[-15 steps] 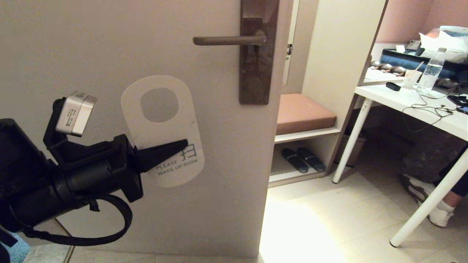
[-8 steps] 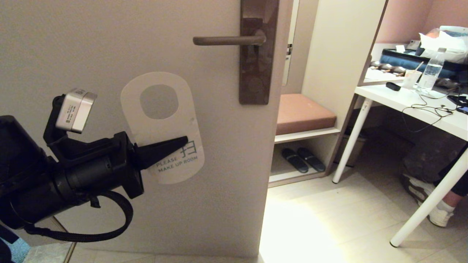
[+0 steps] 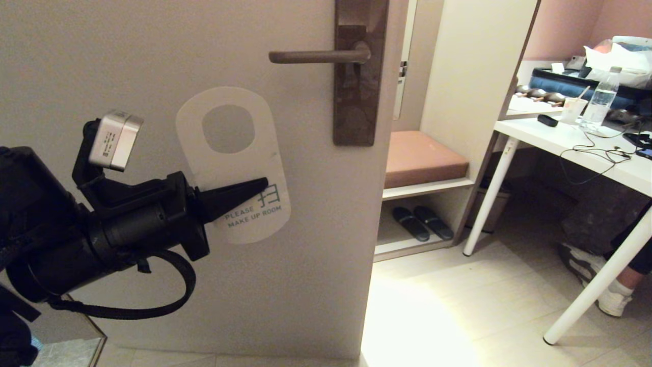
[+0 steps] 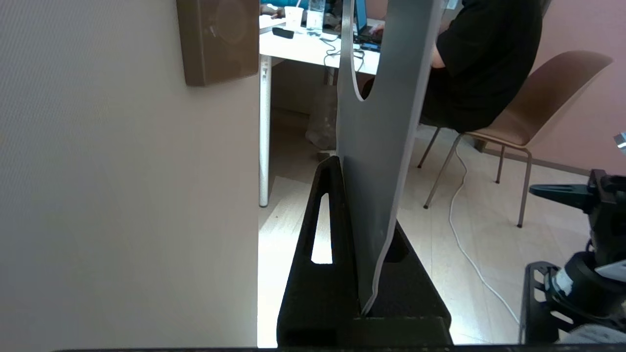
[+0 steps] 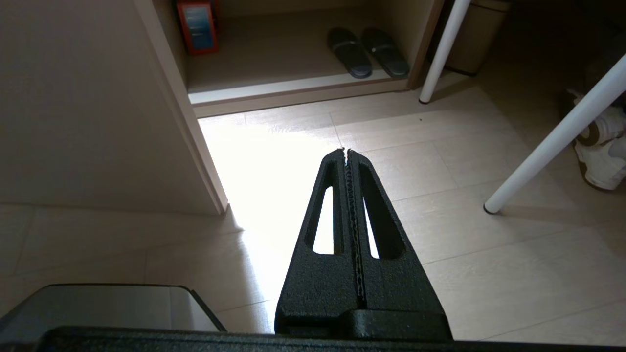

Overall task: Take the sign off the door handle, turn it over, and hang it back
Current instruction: Hang the sign back with the other side facing out

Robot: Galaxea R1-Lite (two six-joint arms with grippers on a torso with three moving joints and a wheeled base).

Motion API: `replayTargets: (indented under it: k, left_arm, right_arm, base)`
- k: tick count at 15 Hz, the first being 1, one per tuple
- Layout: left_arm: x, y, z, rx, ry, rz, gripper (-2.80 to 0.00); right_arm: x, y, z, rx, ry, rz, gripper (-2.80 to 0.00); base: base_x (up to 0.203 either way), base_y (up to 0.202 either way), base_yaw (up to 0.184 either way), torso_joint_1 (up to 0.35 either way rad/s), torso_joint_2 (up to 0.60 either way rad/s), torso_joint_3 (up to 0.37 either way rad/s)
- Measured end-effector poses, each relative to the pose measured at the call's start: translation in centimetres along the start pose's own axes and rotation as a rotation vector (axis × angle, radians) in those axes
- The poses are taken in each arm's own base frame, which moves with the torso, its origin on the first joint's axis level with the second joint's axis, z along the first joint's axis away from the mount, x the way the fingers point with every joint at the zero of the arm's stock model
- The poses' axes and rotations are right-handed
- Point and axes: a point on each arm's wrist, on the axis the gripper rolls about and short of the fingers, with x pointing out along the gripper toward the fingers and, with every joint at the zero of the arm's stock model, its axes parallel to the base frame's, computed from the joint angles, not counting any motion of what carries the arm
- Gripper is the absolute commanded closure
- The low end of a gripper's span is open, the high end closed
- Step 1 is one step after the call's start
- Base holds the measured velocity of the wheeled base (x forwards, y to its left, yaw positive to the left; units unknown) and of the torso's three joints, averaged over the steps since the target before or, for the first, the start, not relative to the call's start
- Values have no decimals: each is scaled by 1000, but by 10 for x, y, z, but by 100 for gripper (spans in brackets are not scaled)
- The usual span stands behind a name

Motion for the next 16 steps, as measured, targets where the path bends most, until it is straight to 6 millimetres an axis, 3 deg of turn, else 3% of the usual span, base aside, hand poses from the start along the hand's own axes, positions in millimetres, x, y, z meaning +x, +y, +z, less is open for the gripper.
replayTargets:
  k: [6,16]
  left_arm:
    - [13,9,1,5,-5,-3,0]
    - [14,9,0,1,-2,-5,0]
  right_arm:
    - [1,0,1,1,-18,-1,0]
    - [3,0,2,4,3,-15,0]
  base:
    - [0,0,0,0,0,0]
    - [0,0,0,0,0,0]
